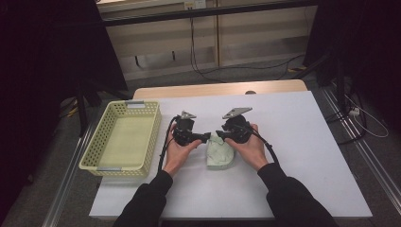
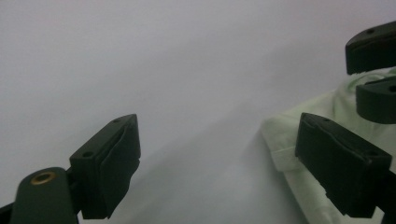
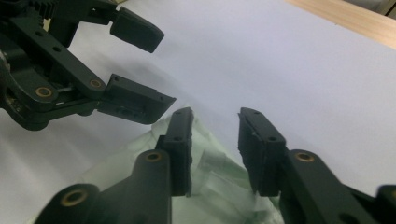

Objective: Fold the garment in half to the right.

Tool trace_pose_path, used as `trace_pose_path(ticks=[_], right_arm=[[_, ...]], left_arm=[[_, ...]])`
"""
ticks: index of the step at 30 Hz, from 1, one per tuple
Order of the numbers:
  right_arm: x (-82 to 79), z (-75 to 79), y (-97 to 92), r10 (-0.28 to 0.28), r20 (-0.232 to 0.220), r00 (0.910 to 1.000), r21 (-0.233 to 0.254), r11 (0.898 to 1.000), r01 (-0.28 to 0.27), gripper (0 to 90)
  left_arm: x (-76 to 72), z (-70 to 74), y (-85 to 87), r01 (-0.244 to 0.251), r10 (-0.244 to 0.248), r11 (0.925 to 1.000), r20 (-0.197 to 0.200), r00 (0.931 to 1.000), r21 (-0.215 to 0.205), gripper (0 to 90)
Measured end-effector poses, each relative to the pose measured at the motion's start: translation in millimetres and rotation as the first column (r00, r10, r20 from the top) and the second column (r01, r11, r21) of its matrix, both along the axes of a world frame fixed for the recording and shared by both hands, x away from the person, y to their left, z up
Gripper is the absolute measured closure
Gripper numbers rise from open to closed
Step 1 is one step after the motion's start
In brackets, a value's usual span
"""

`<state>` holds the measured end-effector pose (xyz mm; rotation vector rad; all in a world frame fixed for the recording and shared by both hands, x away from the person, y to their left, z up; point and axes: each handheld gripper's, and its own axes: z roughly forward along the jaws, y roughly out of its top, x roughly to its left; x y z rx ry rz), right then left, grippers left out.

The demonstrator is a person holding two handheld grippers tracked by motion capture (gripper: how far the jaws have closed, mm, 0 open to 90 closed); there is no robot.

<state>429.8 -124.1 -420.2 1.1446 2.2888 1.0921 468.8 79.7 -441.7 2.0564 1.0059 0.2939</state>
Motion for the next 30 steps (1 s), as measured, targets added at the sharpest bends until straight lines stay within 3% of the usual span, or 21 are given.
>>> trace_pose_path(ticks=[4,9,12,17,30], right_arm=[[-4.0,-0.2,-2.7,0.014,0.002,0.9999,-0.011,1.0,-0.014,78.8],[-12.0,-2.8,-11.9,0.014,0.005,0.9999,-0.003,1.0,-0.014,83.8],[-16.0,-3.7,-17.2,0.011,0.009,0.9999,0.003,1.0,-0.011,84.4],[-22.5,-7.9,-23.8,0.012,0.002,0.9999,0.002,1.0,-0.012,83.9],[-37.2,-24.9,-33.5,0.029,-0.018,0.9994,-0.027,0.999,-0.03,76.5]], left_arm=[[-1.5,-1.0,-7.7,0.015,-0.014,0.9999,-0.005,0.9999,0.007,14.7],[1.8,-5.3,-14.9,-0.004,0.004,0.9998,-0.023,0.9997,0.018,19.7],[2.3,-8.6,-17.7,0.001,0.0,0.9992,-0.024,0.9997,0.039,25.5],[1.3,-11.1,-21.0,0.007,-0.006,0.9985,-0.023,0.9997,0.054,28.0],[2.3,-12.8,-19.2,0.008,-0.006,0.9983,-0.031,0.9995,0.058,27.8]])
